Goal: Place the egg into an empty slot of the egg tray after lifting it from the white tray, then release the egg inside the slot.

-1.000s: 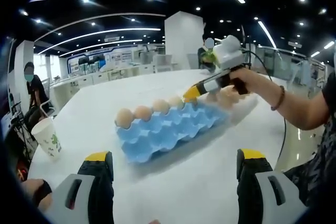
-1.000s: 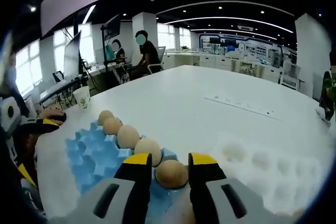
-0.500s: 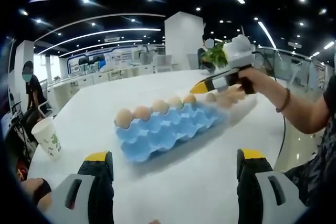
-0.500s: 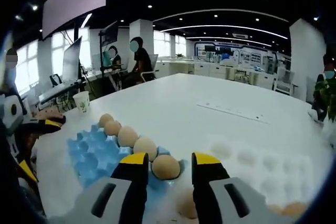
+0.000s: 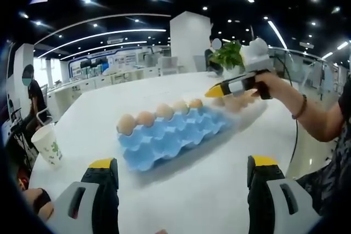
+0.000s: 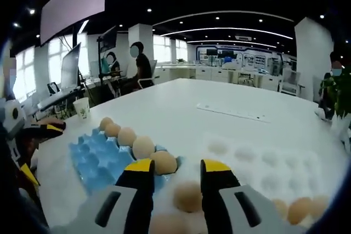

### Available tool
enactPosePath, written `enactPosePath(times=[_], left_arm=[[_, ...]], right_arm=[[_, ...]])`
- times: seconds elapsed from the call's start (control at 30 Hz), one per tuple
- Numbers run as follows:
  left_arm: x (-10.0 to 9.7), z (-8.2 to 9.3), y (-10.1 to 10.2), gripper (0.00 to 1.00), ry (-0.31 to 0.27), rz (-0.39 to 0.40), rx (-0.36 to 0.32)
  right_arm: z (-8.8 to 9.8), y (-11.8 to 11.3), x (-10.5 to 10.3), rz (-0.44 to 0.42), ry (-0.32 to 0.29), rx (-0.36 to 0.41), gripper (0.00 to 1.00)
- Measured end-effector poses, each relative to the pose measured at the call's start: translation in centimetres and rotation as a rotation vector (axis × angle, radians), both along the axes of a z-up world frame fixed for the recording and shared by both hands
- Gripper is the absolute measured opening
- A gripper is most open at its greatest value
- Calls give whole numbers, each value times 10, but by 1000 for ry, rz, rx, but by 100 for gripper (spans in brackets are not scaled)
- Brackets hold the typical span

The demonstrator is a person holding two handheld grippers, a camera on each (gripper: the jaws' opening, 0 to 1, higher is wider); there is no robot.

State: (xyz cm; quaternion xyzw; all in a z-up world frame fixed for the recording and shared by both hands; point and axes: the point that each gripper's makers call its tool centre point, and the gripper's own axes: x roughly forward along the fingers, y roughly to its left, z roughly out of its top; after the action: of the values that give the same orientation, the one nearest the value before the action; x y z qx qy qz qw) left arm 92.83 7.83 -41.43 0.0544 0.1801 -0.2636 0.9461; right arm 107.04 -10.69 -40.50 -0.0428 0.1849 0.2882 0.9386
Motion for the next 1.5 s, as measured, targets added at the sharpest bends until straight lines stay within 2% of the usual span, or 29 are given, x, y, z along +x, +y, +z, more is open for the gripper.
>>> enactPosePath(times=[0.43,0.63,0.83,0.9,0.93,0.97,1.0,1.1,1.3,1.33,1.5], left_arm=[[1,1,-6,100,-2,-16,2],[1,2,-9,100,-9,-26,-2],[1,3,-8,100,-14,-24,-1],[2,2,-8,100,-13,-26,-1],[2,2,-9,100,-13,-27,-2],[2,2,-9,100,-13,-29,-4],[2,2,-10,100,-13,-31,-5],[2,2,-10,100,-13,-36,-4],[1,0,-6,100,-12,-29,-9],[1,0,-6,100,-11,-29,-9],[0,-1,-4,100,-8,-31,-7]], right_arm=[[-9,-9,-9,-28,18,-5,33],[-13,-12,-10,-73,19,-66,33],[-16,-18,-5,-191,14,-79,31],[-24,-19,-6,-249,40,-75,31],[-26,-16,-5,-241,33,-77,33],[-27,-19,-4,-294,27,-75,33],[-26,-20,-3,-306,12,-78,33],[-29,-25,-1,-375,33,-24,31],[-30,-29,2,-452,33,-35,30],[-30,-30,2,-490,43,-4,30],[-30,-30,2,-503,40,-12,29]])
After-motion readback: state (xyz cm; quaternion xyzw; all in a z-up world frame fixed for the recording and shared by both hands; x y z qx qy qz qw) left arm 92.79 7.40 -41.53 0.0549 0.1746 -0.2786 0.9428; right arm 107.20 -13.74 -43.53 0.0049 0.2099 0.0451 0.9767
